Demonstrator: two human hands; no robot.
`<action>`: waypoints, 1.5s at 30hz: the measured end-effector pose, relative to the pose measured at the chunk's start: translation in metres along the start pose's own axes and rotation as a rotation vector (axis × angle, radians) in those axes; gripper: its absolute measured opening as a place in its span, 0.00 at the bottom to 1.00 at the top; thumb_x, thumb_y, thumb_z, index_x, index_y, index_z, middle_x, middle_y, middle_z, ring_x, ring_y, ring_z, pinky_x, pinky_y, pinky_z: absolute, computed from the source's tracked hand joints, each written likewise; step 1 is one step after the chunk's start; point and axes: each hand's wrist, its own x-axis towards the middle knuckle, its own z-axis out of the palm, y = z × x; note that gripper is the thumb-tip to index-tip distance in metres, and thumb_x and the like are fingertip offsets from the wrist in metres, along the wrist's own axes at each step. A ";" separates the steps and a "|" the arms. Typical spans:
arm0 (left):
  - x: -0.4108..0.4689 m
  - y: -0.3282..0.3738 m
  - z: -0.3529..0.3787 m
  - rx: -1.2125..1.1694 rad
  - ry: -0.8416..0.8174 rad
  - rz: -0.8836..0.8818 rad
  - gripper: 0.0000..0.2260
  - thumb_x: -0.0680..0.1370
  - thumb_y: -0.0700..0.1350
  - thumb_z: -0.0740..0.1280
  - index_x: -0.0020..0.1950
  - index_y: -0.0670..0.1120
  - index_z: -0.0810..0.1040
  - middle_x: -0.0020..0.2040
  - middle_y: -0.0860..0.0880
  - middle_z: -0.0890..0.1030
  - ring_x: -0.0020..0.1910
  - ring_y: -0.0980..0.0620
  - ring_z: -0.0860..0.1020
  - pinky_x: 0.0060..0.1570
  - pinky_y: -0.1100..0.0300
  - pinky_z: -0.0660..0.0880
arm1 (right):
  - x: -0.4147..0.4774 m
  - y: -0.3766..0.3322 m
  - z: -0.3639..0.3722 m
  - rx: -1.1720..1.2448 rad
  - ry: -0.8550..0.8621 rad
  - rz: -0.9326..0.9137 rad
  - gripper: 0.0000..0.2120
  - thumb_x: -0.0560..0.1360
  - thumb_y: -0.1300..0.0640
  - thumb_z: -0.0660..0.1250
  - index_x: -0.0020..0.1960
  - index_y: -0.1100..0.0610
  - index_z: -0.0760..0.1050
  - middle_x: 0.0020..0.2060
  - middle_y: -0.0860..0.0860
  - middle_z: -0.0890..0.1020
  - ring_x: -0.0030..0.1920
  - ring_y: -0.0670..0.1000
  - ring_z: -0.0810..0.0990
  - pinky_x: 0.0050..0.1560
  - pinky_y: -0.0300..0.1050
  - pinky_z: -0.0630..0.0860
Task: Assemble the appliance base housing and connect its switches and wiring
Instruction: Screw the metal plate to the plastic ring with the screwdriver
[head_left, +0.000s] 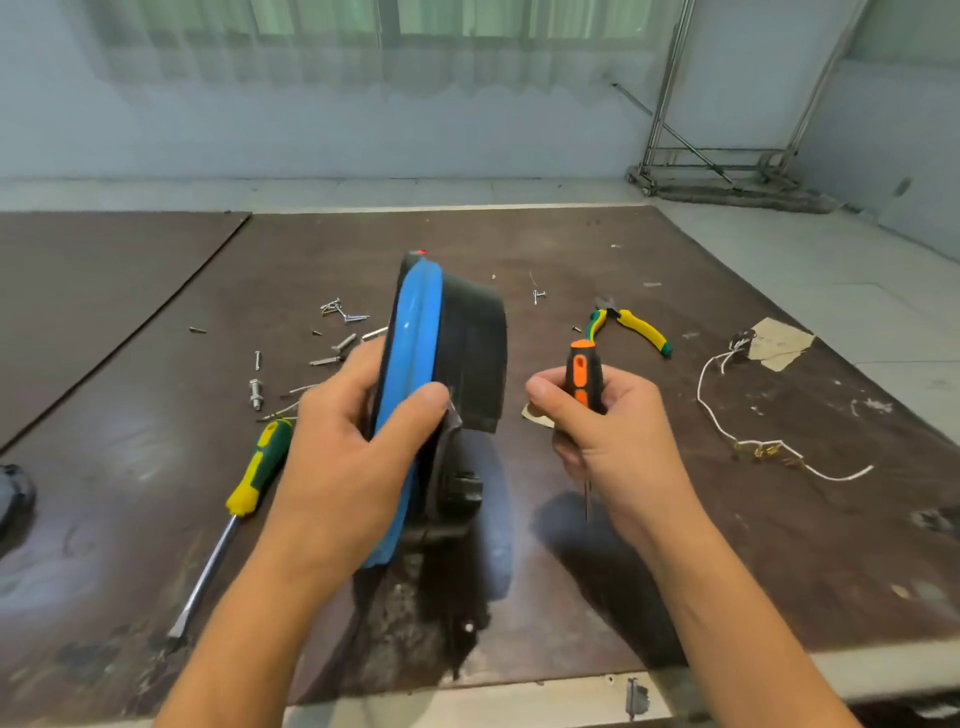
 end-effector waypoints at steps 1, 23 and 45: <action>-0.001 -0.002 0.000 -0.066 0.008 -0.016 0.03 0.74 0.46 0.69 0.40 0.54 0.79 0.34 0.58 0.77 0.33 0.60 0.74 0.34 0.69 0.71 | -0.003 -0.006 0.003 0.035 -0.021 -0.019 0.05 0.76 0.62 0.72 0.42 0.56 0.82 0.29 0.50 0.79 0.21 0.46 0.65 0.22 0.35 0.60; -0.014 -0.034 0.002 -0.439 0.059 -0.092 0.18 0.72 0.48 0.67 0.54 0.35 0.75 0.43 0.30 0.75 0.41 0.34 0.75 0.42 0.35 0.73 | -0.019 -0.034 0.016 0.225 -0.187 -0.167 0.04 0.75 0.61 0.72 0.49 0.56 0.84 0.41 0.76 0.73 0.21 0.45 0.67 0.23 0.36 0.62; -0.005 -0.025 0.001 0.079 -0.072 0.279 0.19 0.77 0.45 0.66 0.65 0.61 0.74 0.56 0.53 0.76 0.52 0.58 0.76 0.51 0.69 0.72 | -0.011 -0.021 0.009 0.279 -0.162 0.058 0.09 0.72 0.57 0.72 0.49 0.61 0.80 0.38 0.60 0.75 0.22 0.45 0.66 0.20 0.36 0.60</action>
